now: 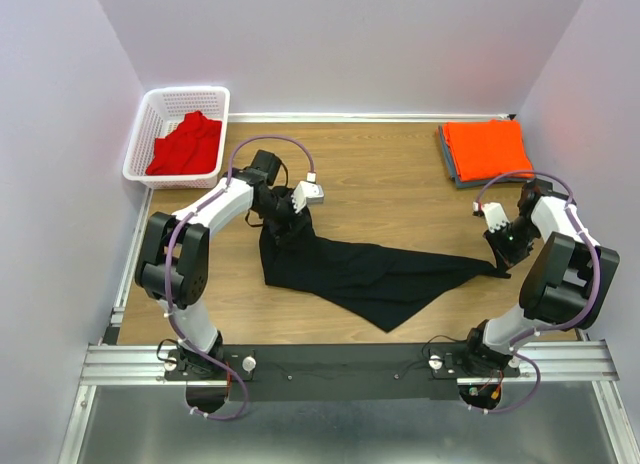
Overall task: Fold and stack the t-shirts
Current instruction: Flatten out the tshirt
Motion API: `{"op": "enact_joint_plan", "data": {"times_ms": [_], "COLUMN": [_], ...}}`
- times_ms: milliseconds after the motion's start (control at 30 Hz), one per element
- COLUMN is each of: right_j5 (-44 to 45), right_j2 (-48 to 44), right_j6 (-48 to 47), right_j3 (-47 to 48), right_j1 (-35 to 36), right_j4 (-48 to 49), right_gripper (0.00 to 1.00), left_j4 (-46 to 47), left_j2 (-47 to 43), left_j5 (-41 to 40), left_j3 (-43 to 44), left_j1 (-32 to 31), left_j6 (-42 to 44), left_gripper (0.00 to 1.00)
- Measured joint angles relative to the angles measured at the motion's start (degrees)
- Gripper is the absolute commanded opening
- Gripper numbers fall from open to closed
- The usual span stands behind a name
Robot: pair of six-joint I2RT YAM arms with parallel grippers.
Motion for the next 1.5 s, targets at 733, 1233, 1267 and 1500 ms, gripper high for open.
{"op": "enact_joint_plan", "data": {"times_ms": [733, 1233, 1267, 1500], "right_j5": [0.35, 0.52, 0.5, 0.55], "right_j2": [1.01, 1.18, 1.2, 1.2], "right_j6": [0.04, 0.04, 0.04, 0.02], "right_j3": [1.66, 1.66, 1.66, 1.64], "right_j1": [0.0, 0.0, 0.0, 0.0], "right_j4": [0.02, 0.0, 0.02, 0.07], "right_gripper": [0.01, 0.01, 0.01, 0.01], "left_j4": [-14.86, -10.32, -8.74, 0.04], "left_j2": [-35.19, -28.83, -25.79, -10.14], "left_j5": [-6.78, -15.63, -14.32, -5.49], "left_j3": [-19.04, -16.06, -13.53, -1.79], "left_j1": [-6.32, -8.22, -8.17, -6.88], "left_j6": [22.8, 17.62, 14.69, 0.76], "left_gripper": [0.1, 0.53, 0.53, 0.55]}}
